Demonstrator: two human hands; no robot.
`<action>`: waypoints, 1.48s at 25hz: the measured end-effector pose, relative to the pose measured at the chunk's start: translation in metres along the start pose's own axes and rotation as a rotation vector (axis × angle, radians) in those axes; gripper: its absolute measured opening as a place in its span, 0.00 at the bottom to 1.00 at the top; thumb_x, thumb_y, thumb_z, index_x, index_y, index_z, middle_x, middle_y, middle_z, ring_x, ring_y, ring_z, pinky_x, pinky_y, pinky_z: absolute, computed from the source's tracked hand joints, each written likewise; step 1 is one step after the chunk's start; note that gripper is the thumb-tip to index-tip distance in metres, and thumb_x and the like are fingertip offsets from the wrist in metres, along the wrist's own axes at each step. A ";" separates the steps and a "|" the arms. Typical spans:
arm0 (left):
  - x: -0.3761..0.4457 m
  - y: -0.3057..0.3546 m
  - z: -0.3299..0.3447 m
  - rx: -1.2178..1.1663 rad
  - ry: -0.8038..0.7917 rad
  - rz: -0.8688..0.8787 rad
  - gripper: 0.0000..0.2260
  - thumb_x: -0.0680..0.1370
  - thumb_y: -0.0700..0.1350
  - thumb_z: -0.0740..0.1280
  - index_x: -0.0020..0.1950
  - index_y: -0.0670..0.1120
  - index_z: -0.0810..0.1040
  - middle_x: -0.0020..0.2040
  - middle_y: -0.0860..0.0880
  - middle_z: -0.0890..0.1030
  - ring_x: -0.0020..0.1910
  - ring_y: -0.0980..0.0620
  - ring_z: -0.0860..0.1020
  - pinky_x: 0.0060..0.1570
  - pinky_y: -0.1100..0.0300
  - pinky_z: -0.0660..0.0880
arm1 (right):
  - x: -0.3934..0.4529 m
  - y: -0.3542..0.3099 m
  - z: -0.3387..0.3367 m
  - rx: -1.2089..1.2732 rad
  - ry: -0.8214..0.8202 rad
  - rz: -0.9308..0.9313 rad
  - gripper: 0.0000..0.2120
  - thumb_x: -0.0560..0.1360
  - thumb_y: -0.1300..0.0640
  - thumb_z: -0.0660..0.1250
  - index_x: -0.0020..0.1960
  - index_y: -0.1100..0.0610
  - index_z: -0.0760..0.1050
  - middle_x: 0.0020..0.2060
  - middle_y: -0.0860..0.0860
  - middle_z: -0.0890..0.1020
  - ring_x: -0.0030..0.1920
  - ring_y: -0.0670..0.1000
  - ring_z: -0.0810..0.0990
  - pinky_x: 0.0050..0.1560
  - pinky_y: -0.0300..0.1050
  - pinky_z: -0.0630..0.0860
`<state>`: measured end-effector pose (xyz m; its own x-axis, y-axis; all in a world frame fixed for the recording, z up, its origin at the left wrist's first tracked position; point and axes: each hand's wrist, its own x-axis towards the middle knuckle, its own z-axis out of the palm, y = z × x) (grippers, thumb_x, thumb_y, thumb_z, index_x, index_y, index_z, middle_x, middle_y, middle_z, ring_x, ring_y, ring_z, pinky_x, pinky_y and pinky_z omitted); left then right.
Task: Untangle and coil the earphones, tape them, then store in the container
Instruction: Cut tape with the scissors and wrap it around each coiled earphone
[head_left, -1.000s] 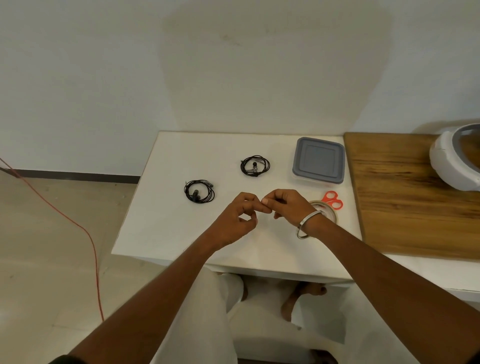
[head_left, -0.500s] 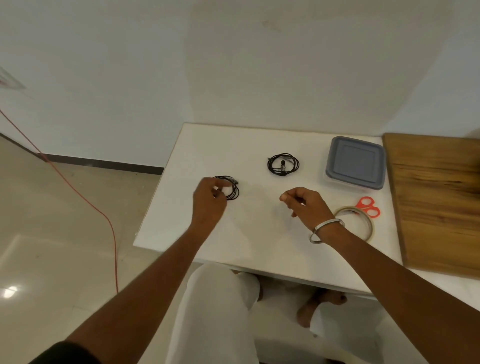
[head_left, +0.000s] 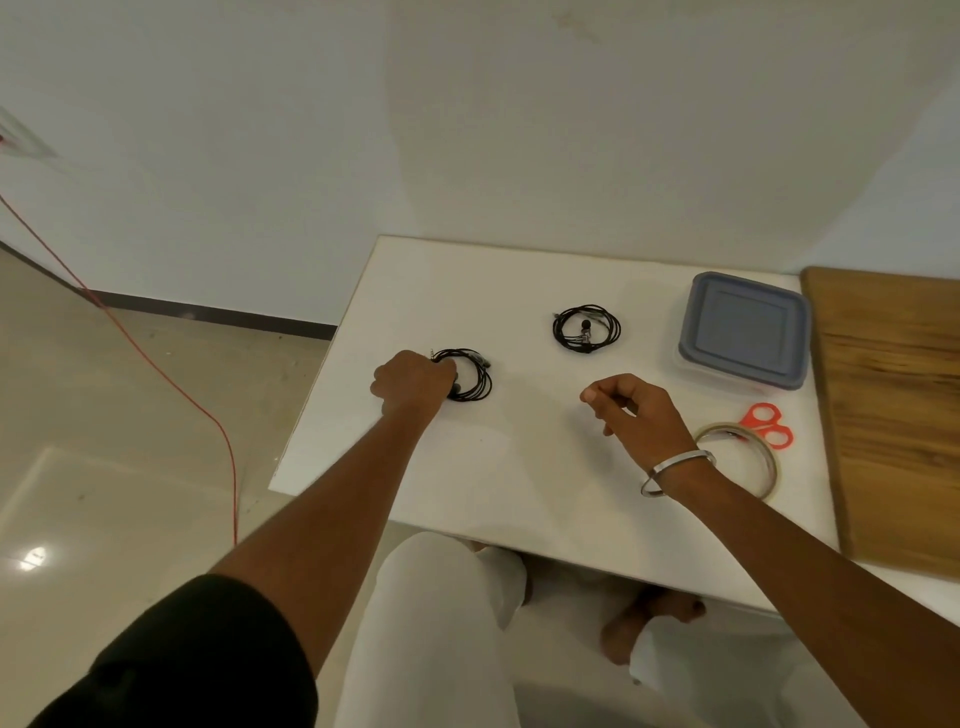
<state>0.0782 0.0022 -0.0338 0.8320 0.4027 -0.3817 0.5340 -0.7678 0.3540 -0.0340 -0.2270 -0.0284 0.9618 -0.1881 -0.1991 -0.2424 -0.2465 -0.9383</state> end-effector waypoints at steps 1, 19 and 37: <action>-0.001 0.003 0.000 0.007 -0.001 0.006 0.10 0.71 0.49 0.67 0.41 0.43 0.74 0.45 0.46 0.80 0.52 0.45 0.77 0.49 0.57 0.71 | 0.000 0.001 -0.001 0.001 0.002 -0.004 0.05 0.75 0.55 0.67 0.47 0.56 0.78 0.40 0.48 0.80 0.40 0.47 0.77 0.33 0.32 0.75; -0.004 0.014 -0.007 0.318 -0.039 0.423 0.16 0.71 0.31 0.65 0.29 0.42 0.62 0.29 0.47 0.67 0.26 0.53 0.66 0.23 0.62 0.61 | 0.001 0.009 0.000 0.044 -0.025 -0.017 0.05 0.74 0.53 0.69 0.46 0.54 0.79 0.45 0.50 0.82 0.43 0.49 0.78 0.49 0.51 0.79; -0.015 0.018 -0.002 0.301 -0.003 0.418 0.17 0.71 0.29 0.65 0.29 0.43 0.61 0.30 0.46 0.68 0.26 0.51 0.67 0.23 0.62 0.61 | -0.003 0.010 0.006 0.081 -0.044 0.004 0.08 0.74 0.55 0.68 0.48 0.60 0.79 0.41 0.45 0.80 0.39 0.45 0.77 0.39 0.39 0.76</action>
<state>0.0758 -0.0166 -0.0201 0.9644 0.0293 -0.2630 0.0883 -0.9725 0.2155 -0.0390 -0.2234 -0.0387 0.9660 -0.1461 -0.2131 -0.2365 -0.1682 -0.9569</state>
